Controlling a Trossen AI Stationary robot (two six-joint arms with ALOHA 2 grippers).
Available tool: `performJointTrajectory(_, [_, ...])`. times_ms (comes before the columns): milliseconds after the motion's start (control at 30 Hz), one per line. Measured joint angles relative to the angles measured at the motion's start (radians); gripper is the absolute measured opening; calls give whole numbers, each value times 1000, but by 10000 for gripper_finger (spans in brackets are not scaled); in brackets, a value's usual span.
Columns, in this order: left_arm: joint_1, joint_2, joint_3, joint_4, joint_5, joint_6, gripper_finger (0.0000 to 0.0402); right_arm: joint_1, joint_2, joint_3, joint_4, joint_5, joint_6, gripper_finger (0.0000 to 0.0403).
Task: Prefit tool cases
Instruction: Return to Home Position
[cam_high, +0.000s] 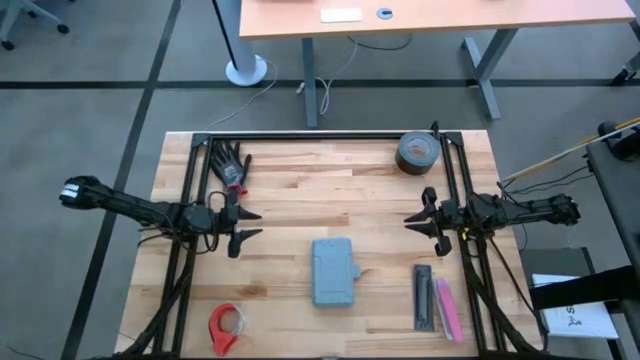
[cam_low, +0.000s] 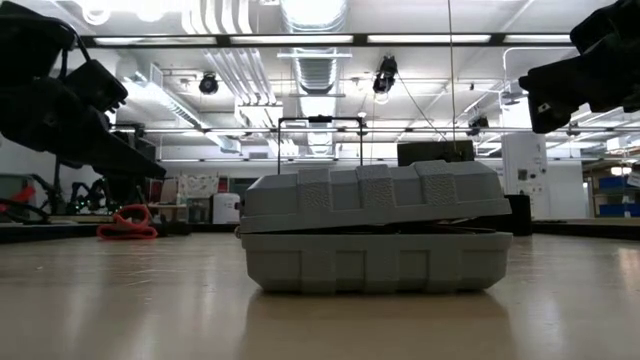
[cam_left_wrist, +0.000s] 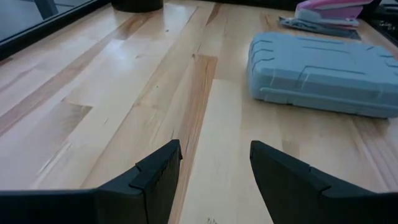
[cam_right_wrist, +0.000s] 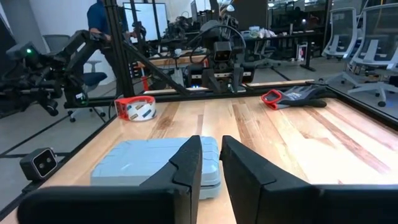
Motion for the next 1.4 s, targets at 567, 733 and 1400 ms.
performJointTrajectory(567, [0,24,0,0,0,0,201,0,0,0,0,0,0,69])
performJointTrajectory(733, [0,24,0,0,0,0,201,0,0,0,0,0,0,75])
performJointTrajectory(1400, [0,28,0,0,0,0,201,0,0,0,0,0,0,44])
